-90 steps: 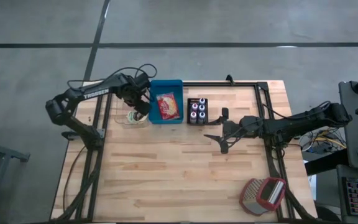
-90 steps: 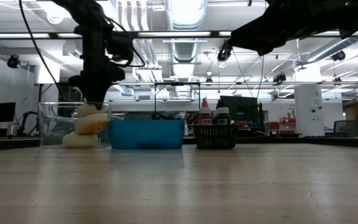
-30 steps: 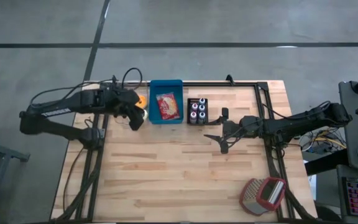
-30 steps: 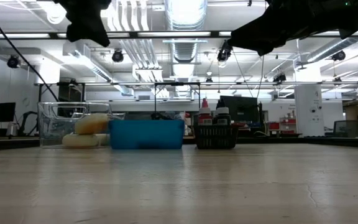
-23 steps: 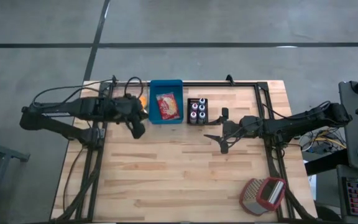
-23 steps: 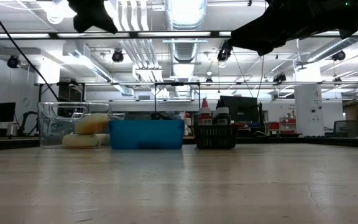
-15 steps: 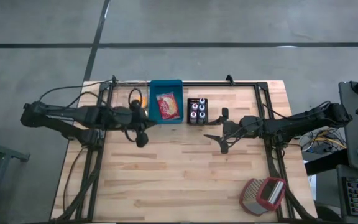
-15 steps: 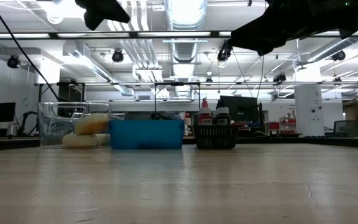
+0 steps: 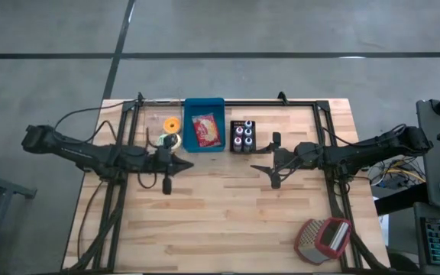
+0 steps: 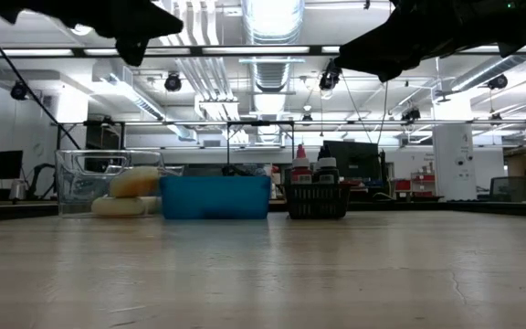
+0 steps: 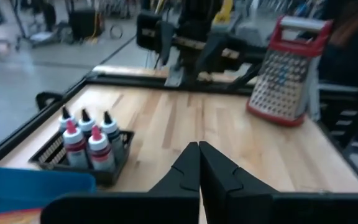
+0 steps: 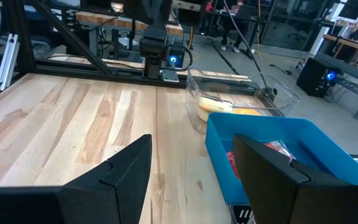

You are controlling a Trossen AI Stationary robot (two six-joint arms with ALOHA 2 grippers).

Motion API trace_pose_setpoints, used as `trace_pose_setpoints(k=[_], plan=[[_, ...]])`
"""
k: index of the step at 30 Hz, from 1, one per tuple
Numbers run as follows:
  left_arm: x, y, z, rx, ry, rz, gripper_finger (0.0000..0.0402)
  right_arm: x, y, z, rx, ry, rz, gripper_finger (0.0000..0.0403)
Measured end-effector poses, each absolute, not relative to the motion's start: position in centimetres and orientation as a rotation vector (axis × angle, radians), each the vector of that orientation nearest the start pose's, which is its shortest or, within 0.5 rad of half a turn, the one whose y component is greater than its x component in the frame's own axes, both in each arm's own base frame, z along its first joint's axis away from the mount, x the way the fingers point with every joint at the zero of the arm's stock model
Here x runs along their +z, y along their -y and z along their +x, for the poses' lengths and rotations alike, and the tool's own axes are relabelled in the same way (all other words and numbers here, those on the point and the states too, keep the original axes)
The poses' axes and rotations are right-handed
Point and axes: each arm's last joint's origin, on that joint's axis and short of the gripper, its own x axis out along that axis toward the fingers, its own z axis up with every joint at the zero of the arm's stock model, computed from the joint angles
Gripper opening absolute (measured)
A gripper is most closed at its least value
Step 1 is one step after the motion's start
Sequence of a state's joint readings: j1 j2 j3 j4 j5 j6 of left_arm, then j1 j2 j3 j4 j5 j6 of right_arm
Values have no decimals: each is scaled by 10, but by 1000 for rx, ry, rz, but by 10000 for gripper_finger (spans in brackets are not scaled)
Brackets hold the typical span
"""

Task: Pick & Place Food Item
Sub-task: Return to Home Position

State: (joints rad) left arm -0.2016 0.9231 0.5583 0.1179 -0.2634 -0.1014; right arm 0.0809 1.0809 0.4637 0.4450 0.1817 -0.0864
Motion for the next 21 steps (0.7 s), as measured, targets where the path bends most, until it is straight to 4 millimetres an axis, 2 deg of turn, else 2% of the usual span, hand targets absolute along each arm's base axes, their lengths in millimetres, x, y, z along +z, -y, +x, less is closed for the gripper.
trace_pose_setpoints(k=[11, 16, 21], plan=[[212, 31, 156, -31, 24, -24, 0, 227, -13, 225, -93, -175, -109, 221], [210, 28, 140, -63, 91, 23, 0, 227, -13, 225, -93, -175, -109, 221], [209, 25, 127, -62, 66, 51, 0, 227, -13, 225, -93, -175, -109, 221]])
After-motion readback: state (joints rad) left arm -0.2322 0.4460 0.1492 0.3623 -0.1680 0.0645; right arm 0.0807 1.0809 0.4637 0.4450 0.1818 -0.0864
